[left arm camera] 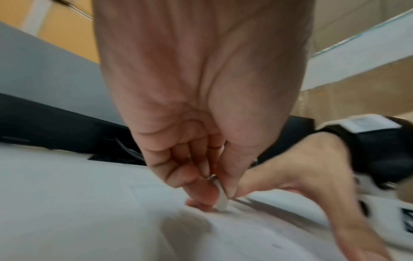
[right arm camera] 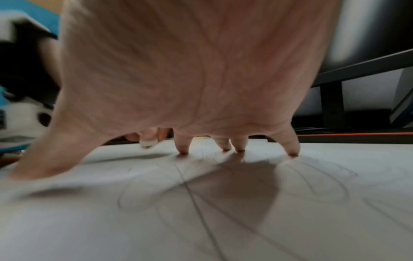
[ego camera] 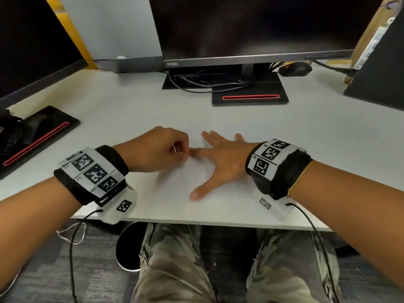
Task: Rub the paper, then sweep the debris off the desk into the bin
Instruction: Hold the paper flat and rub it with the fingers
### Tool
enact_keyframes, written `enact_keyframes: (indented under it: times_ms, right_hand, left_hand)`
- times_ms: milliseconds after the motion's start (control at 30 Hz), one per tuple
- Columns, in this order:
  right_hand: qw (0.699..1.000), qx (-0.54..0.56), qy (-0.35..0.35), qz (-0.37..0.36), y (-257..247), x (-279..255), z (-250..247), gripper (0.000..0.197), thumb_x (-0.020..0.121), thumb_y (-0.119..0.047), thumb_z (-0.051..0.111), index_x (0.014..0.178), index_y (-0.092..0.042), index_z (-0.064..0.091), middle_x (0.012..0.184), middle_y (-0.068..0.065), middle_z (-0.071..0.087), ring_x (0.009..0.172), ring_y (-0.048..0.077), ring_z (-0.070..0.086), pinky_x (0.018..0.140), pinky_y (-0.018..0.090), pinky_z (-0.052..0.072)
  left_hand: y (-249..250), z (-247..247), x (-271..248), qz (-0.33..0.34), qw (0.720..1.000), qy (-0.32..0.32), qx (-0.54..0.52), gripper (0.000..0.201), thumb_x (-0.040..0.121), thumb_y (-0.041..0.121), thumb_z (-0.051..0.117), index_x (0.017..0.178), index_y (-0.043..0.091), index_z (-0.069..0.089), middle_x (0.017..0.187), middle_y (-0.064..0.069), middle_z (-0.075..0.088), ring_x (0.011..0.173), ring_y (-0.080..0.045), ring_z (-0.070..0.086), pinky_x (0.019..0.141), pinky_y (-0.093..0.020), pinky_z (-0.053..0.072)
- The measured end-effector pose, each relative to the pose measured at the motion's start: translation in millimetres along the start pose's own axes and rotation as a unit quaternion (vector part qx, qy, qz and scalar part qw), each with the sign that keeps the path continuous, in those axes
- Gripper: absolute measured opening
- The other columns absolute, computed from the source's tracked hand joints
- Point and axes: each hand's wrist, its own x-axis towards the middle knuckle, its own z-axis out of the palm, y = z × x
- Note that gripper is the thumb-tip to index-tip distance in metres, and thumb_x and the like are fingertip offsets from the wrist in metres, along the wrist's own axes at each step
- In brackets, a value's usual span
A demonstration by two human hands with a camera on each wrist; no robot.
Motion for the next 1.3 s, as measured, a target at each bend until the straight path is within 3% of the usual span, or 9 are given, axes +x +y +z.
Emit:
enact_keyframes:
  times_ms: [200,400,500,633,800,900,1033,1167,1300]
  right_hand:
    - [0.997,0.012,0.042,-0.062,-4,10,10,0.128,0.072,-0.093,0.065,0.168,-0.039,0.002,0.177,-0.011,-0.016,0.162,0.010,-0.017,0.124,0.069,-0.014]
    - [0.998,-0.001,0.026,-0.061,-4,12,10,0.120,0.071,-0.096,0.062,0.165,-0.055,-0.001,0.175,-0.011,-0.026,0.159,0.014,-0.029,0.119,0.071,-0.021]
    - [0.998,-0.001,0.024,-0.062,-4,13,10,0.121,0.068,-0.097,0.063,0.163,-0.059,-0.003,0.174,-0.012,-0.027,0.159,0.014,-0.031,0.118,0.073,-0.021]
    - [0.998,-0.011,0.025,-0.053,-3,16,11,0.123,0.066,-0.100,0.060,0.164,-0.057,-0.003,0.173,-0.013,-0.029,0.158,0.013,-0.032,0.119,0.073,-0.021]
    - [0.998,-0.011,0.024,-0.052,-4,17,12,0.128,0.063,-0.102,0.060,0.163,-0.058,-0.007,0.173,-0.013,-0.029,0.157,0.013,-0.033,0.117,0.074,-0.021]
    - [0.998,-0.013,0.023,-0.049,-4,17,12,0.126,0.064,-0.102,0.059,0.162,-0.059,-0.007,0.173,-0.013,-0.030,0.157,0.012,-0.033,0.118,0.074,-0.021]
    - [0.999,-0.009,0.020,-0.048,-5,17,11,0.128,0.063,-0.101,0.062,0.163,-0.058,-0.006,0.173,-0.012,-0.029,0.157,0.013,-0.033,0.118,0.074,-0.021]
    - [0.999,-0.014,0.020,-0.045,-6,17,12,0.128,0.064,-0.102,0.060,0.163,-0.057,-0.008,0.173,-0.014,-0.030,0.157,0.012,-0.033,0.118,0.074,-0.020]
    - [0.999,-0.012,0.020,-0.047,-5,18,12,0.130,0.062,-0.102,0.060,0.163,-0.057,-0.008,0.173,-0.014,-0.030,0.157,0.013,-0.033,0.117,0.075,-0.021]
  left_hand:
    - [8,18,-3,-0.027,0.998,-0.032,-0.056,0.009,0.087,0.018,0.077,0.087,0.027,0.076,0.076,0.009,0.076,0.070,-0.002,0.070,0.070,-0.019,0.054]
    - [6,8,-2,-0.032,0.996,-0.044,-0.064,0.008,0.088,0.015,0.077,0.085,0.023,0.078,0.072,0.008,0.078,0.068,-0.003,0.073,0.072,-0.019,0.054]
    - [13,13,-5,-0.003,0.993,-0.109,-0.048,0.006,0.087,0.017,0.078,0.085,0.023,0.079,0.071,0.007,0.077,0.067,-0.004,0.072,0.066,-0.012,0.051]
    - [3,7,-1,-0.013,0.999,-0.033,-0.041,0.010,0.086,0.017,0.079,0.083,0.026,0.081,0.068,0.013,0.076,0.066,-0.002,0.071,0.065,-0.009,0.046]
    - [9,12,-9,0.010,0.995,-0.082,-0.046,0.011,0.086,0.013,0.078,0.084,0.023,0.081,0.069,0.009,0.076,0.067,-0.005,0.071,0.065,-0.009,0.048]
    - [-1,6,-3,-0.012,1.000,-0.008,-0.020,0.014,0.085,0.015,0.076,0.080,0.027,0.079,0.069,0.015,0.075,0.069,-0.002,0.070,0.065,-0.009,0.046]
    - [11,14,-10,0.010,0.995,-0.087,-0.046,0.011,0.085,0.013,0.078,0.082,0.023,0.080,0.070,0.009,0.076,0.066,-0.005,0.071,0.064,-0.010,0.049]
    - [-3,3,-4,-0.014,1.000,-0.015,-0.019,0.013,0.085,0.015,0.076,0.080,0.027,0.079,0.068,0.012,0.076,0.067,-0.001,0.070,0.069,-0.015,0.050]
    - [6,13,-11,0.007,0.995,-0.085,-0.054,0.010,0.085,0.013,0.080,0.082,0.022,0.080,0.070,0.007,0.077,0.067,-0.005,0.072,0.067,-0.012,0.052]
